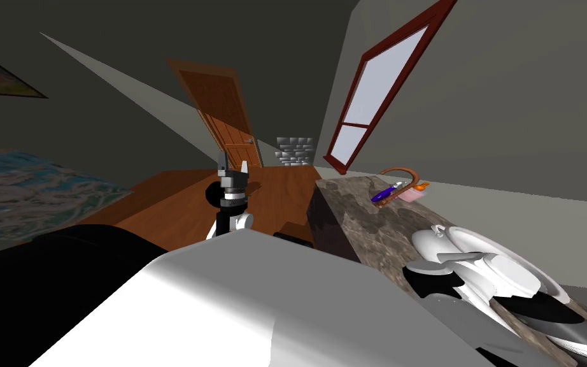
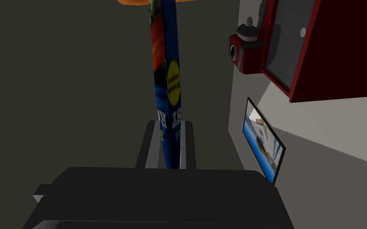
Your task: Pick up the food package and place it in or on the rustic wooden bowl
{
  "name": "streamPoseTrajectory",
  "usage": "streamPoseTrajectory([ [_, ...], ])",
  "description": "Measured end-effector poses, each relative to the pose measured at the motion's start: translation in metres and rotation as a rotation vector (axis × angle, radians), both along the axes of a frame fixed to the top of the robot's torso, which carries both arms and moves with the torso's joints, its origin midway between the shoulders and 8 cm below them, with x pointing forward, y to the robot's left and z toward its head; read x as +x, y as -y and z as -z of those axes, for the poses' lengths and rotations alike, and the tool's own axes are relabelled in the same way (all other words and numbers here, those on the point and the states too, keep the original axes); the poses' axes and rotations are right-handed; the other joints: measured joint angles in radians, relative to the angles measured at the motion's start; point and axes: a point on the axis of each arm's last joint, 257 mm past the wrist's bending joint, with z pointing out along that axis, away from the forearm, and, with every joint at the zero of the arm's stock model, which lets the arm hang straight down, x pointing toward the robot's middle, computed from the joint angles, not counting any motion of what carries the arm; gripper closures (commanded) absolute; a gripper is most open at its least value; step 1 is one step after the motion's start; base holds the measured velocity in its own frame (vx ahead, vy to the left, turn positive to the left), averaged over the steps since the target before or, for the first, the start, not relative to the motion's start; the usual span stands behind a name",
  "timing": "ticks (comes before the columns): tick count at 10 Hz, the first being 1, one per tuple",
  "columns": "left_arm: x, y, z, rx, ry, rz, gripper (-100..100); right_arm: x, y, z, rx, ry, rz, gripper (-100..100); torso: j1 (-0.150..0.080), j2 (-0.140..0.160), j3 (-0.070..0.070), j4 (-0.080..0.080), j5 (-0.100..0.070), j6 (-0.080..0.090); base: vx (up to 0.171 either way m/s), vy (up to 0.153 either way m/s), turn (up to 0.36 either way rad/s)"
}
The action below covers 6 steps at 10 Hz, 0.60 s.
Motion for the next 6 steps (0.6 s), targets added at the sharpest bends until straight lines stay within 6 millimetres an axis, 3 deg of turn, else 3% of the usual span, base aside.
streamPoseTrajectory([
  [6,0.0,0.0,0.0,0.0,0.0,0.0,0,0.014,0.031,-0.061,-0.061,0.049,-0.042,100,0.004,0.001,0.001,0.0,0.003,0.0,0.04,0.094,-0.003],
])
